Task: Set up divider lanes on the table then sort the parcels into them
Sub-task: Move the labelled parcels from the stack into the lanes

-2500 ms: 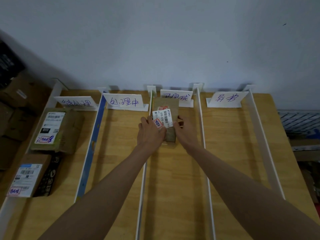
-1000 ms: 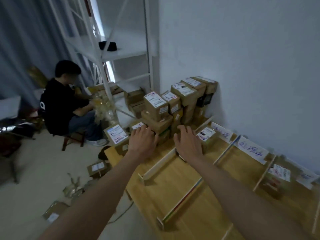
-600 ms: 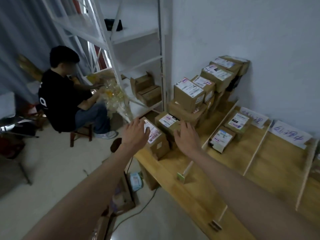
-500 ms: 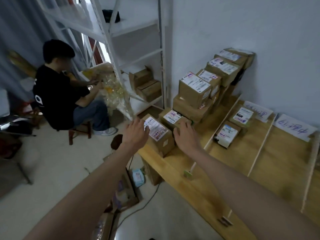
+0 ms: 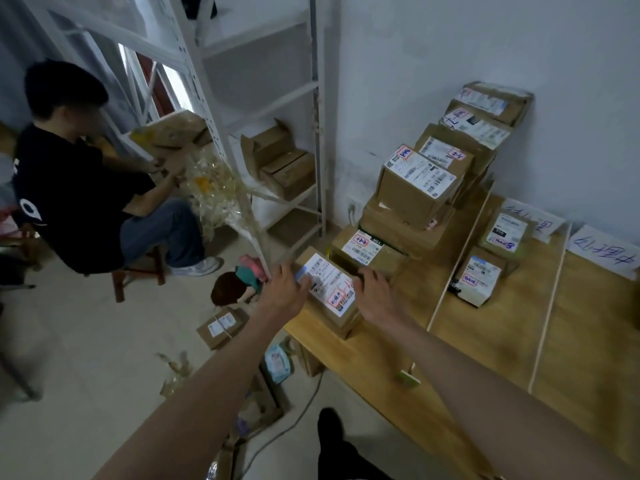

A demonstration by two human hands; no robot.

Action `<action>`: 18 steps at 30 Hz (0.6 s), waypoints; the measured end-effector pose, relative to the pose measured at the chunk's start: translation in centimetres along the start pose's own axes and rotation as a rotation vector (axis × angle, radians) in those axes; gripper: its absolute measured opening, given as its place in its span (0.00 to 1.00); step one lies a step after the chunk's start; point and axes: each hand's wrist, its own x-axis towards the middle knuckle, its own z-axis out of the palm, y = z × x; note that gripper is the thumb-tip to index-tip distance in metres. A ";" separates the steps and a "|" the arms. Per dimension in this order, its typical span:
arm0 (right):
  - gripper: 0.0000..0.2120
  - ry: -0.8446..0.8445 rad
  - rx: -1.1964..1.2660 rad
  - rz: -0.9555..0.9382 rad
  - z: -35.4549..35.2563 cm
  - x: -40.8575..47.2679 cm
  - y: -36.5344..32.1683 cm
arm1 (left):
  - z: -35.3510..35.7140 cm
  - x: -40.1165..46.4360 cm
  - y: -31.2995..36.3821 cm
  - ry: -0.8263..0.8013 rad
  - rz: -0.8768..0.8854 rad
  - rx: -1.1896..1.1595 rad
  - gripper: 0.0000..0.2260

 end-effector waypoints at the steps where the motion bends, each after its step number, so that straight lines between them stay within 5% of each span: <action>1: 0.18 -0.017 0.001 0.004 0.1 0.6 -0.1 | 0.4 0.4 0.0 0.013 0.000 -0.043 0.28; 11: 0.14 -0.084 0.110 -0.012 -0.9 2.6 0.3 | 3.1 2.6 0.5 0.203 -0.011 -0.380 0.40; 18: 0.16 -0.005 0.332 -0.045 -3.5 1.1 -1.2 | 1.3 3.3 2.6 0.262 0.061 -0.499 0.36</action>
